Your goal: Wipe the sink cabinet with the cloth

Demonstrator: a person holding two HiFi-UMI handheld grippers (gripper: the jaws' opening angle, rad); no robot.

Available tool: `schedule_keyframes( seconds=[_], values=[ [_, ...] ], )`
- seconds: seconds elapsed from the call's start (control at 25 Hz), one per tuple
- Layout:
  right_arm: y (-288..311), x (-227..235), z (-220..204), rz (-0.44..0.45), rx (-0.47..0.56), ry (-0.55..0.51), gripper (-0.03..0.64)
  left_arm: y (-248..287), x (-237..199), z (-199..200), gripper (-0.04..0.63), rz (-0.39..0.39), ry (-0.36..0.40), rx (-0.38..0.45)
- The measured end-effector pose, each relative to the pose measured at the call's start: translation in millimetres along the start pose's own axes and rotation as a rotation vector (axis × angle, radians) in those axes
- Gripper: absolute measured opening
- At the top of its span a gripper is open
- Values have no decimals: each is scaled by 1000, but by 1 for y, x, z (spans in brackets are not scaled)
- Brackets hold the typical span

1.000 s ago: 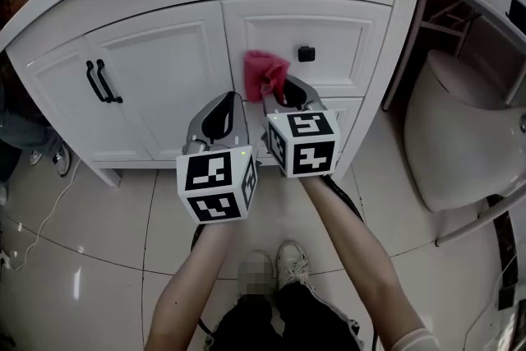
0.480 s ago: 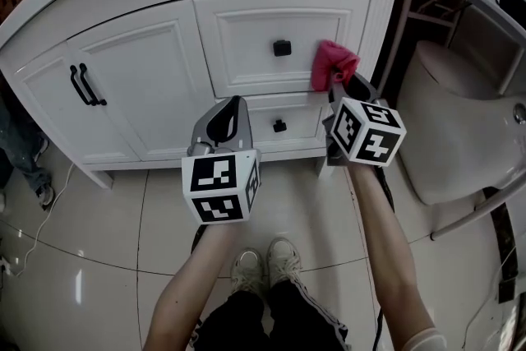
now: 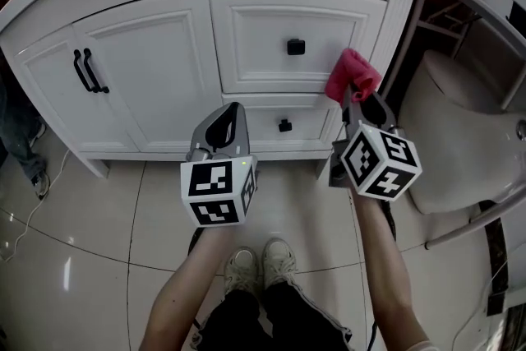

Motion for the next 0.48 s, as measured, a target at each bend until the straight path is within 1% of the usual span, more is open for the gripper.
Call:
schedule_keyframes(
  seconds=[0.08, 0.16, 0.2, 0.24, 0.28, 0.32, 0.4, 0.48],
  values=[
    [7, -56, -23, 146, -39, -27, 57, -6, -15, -5, 4, 28, 0, 11],
    [16, -111, -57, 298, -112, -28, 57, -15, -34, -13, 5, 55, 37, 3],
    [21, -134, -74, 356, -143, -38, 57, -20, -47, -17, 5, 78, 59, -6],
    [27, -153, -88, 393, -161, -61, 57, -26, -61, -21, 5, 105, 72, -15],
    [35, -167, -99, 409, -169, -93, 57, -31, -73, -26, 3, 129, 73, -22],
    [44, -174, -108, 404, -170, -119, 57, -35, -82, -31, 3, 144, 66, -27],
    [56, -172, -116, 358, -164, -127, 58, -37, -89, -41, 4, 157, 50, -38],
    [54, -152, -116, 294, -153, -124, 58, -35, -84, -52, 5, 147, 29, -45]
  ],
)
Point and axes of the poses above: the fingertips, and each gripper's own axes: y forward along the fingers, x to its right, z out of its top, the point moved 5 cm from there along -y, backward along the fingers, and after that the axes turned 1 degree about -x, right-handed, at the moved point
